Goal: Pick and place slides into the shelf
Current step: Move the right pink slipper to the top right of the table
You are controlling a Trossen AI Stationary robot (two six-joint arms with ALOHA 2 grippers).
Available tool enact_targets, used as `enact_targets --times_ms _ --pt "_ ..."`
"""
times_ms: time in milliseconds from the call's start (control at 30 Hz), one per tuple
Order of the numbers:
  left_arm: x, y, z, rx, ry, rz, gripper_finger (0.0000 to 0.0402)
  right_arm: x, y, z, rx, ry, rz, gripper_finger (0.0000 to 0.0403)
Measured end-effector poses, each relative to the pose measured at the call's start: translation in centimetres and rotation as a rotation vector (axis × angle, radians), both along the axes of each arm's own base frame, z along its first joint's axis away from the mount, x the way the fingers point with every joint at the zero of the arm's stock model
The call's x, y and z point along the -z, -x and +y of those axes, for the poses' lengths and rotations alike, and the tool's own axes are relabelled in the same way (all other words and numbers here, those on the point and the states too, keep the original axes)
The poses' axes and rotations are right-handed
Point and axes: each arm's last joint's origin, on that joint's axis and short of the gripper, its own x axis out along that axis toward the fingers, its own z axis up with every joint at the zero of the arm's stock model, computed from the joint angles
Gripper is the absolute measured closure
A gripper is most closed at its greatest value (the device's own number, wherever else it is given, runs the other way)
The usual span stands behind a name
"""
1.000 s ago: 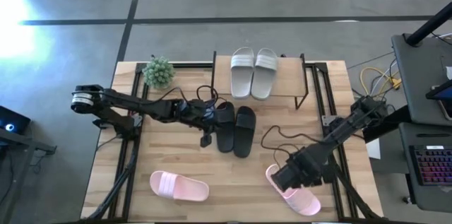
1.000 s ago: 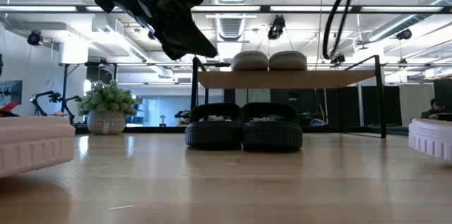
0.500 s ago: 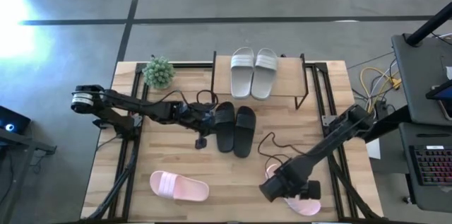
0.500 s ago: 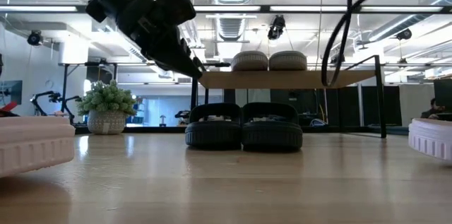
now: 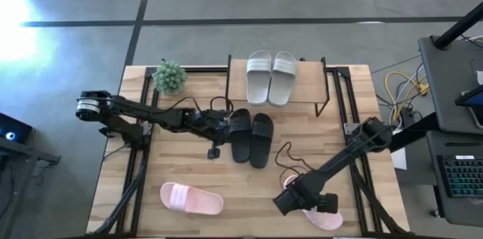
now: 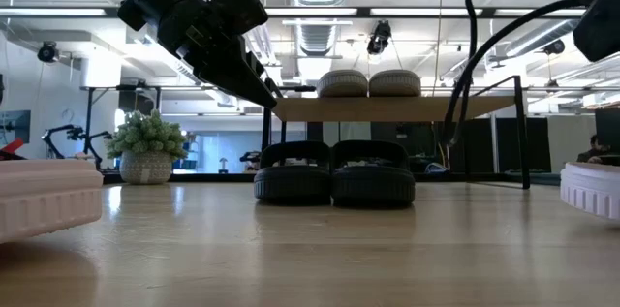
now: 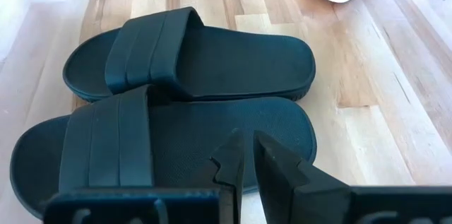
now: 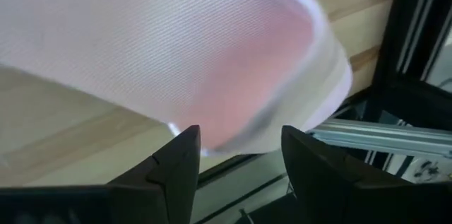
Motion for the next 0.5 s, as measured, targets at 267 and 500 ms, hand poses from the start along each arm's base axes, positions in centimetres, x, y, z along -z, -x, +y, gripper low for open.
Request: enact_targets --times_ms 267,500 --pt "0.0 0.0 0.0 0.0 0.0 0.002 0.0384 -0.3 1.3 0.1 -0.024 0.03 0.099 0.0233" --pt "0.1 0.1 0.0 0.0 0.001 0.005 0.0384 -0.2 2.3 1.0 -0.069 0.02 0.113 0.0266"
